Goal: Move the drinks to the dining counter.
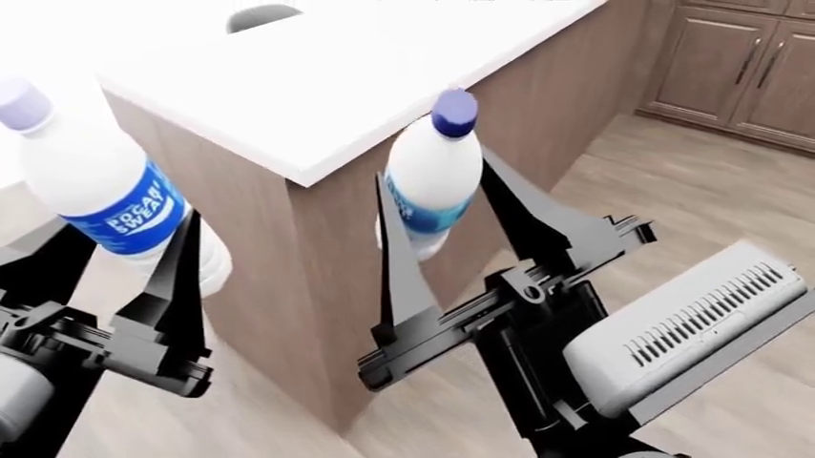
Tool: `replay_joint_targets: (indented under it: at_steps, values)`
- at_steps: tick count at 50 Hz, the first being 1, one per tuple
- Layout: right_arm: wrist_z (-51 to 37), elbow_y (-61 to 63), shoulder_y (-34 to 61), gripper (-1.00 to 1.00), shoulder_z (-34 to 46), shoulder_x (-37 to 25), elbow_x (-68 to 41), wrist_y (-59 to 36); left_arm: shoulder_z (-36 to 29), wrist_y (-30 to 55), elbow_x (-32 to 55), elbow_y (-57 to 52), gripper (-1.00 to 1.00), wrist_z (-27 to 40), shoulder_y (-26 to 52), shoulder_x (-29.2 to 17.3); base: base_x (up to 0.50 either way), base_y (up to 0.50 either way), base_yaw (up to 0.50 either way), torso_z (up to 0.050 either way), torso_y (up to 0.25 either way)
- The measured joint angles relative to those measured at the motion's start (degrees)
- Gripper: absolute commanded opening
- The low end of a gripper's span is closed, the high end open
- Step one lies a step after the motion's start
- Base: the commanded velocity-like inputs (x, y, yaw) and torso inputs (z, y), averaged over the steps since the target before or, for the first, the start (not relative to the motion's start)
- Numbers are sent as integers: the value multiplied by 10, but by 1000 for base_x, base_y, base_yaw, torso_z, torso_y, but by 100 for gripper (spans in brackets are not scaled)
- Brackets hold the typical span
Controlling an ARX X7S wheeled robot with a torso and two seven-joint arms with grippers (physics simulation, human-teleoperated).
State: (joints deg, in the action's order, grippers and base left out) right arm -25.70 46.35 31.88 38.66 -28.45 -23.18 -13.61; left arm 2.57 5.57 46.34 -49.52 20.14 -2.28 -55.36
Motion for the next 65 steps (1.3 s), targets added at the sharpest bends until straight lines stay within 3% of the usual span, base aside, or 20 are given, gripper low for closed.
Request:
replay_joint_targets:
  at_steps: [7,17,28,37,48,65]
  values:
    - [-7,16,16,-100,-7,-1,-12,-20,13,-2,4,-8,-100,4,-7,-7,-499,226,0,0,1]
    - [-30,47,47,-100,-30,-2,-45,-63,44,-7,17,-26,-100,9,-24,-26,-23,31,0,1,2]
    - [-51,72,109,-100,-69,-1,-113,-114,112,-24,122,-50,-100,11,-10,-101,0,0,0,0,0]
    - [-66,74,165,-100,-114,-2,-218,-145,49,-27,212,-45,-100,3,123,-162,-140,189,0,0,0]
    - [-74,70,195,-100,-141,-4,-291,-157,-22,-3,283,-35,-100,-15,254,-188,-298,401,0,0,2]
    - [-71,71,201,-100,-145,-8,-323,-156,-46,7,301,-29,-100,-29,293,-199,-348,328,0,0,1]
